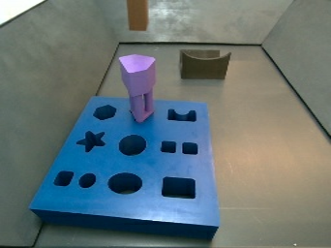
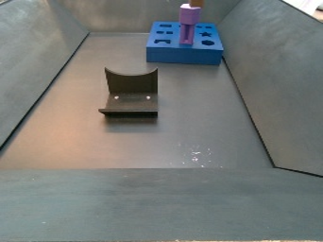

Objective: Pick up the arch object. Move up. Move to above the board. Insert the arch object.
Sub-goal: Move to above the board, then insert the arch object.

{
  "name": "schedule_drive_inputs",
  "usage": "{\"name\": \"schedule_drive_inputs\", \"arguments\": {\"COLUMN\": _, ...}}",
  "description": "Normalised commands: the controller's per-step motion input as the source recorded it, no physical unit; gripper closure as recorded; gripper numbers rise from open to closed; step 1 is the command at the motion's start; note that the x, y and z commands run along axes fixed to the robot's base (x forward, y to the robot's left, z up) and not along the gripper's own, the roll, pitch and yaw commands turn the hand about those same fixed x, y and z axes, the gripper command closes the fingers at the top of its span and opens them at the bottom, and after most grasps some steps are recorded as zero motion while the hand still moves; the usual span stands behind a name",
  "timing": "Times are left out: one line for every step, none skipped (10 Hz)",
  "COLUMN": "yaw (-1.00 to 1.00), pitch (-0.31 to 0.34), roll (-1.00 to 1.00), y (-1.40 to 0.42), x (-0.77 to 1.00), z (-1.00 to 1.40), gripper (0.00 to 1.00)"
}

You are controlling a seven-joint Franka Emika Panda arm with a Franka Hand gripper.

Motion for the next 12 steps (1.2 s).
{"name": "schedule_drive_inputs", "arguments": {"yaw": 0.01, "pitch": 0.140, "roll": 0.00, "y": -1.00, "x": 0.50, "z": 0.18, "gripper": 1.00}}
{"name": "schedule_drive_inputs", "arguments": {"yaw": 0.01, "pitch": 0.139, "roll": 0.02, "y": -0.74, "x": 0.40, "z": 0.14, "gripper": 1.00}}
{"name": "schedule_drive_inputs", "arguments": {"yaw": 0.01, "pitch": 0.128, "roll": 0.04, "y": -0.46, "x": 0.28, "z": 0.09, "gripper": 1.00}}
{"name": "schedule_drive_inputs", "arguments": {"yaw": 0.01, "pitch": 0.101, "roll": 0.05, "y": -0.27, "x": 0.18, "z": 0.06, "gripper": 1.00}}
{"name": "schedule_drive_inputs", "arguments": {"yaw": 0.00, "pitch": 0.000, "roll": 0.00, "y": 0.00, "x": 0.00, "z": 0.00, "gripper": 1.00}}
{"name": "schedule_drive_inputs", "arguments": {"yaw": 0.00, "pitch": 0.000, "roll": 0.00, "y": -0.11, "x": 0.00, "z": 0.00, "gripper": 1.00}}
{"name": "schedule_drive_inputs", "arguments": {"yaw": -0.39, "pitch": 0.000, "roll": 0.00, "y": -0.25, "x": 0.14, "z": 0.00, "gripper": 1.00}}
{"name": "schedule_drive_inputs", "arguments": {"yaw": -0.56, "pitch": 0.000, "roll": 0.02, "y": -0.21, "x": 0.41, "z": -0.04, "gripper": 1.00}}
{"name": "schedule_drive_inputs", "arguments": {"yaw": -0.61, "pitch": 0.000, "roll": 0.03, "y": -0.18, "x": 0.39, "z": -0.09, "gripper": 1.00}}
{"name": "schedule_drive_inputs", "arguments": {"yaw": -0.67, "pitch": 0.000, "roll": 0.03, "y": -0.15, "x": 0.35, "z": -0.11, "gripper": 1.00}}
{"name": "schedule_drive_inputs", "arguments": {"yaw": -0.72, "pitch": 0.000, "roll": 0.02, "y": -0.13, "x": 0.30, "z": -0.10, "gripper": 1.00}}
{"name": "schedule_drive_inputs", "arguments": {"yaw": -0.67, "pitch": 0.000, "roll": 0.00, "y": -0.13, "x": 0.36, "z": -0.06, "gripper": 1.00}}
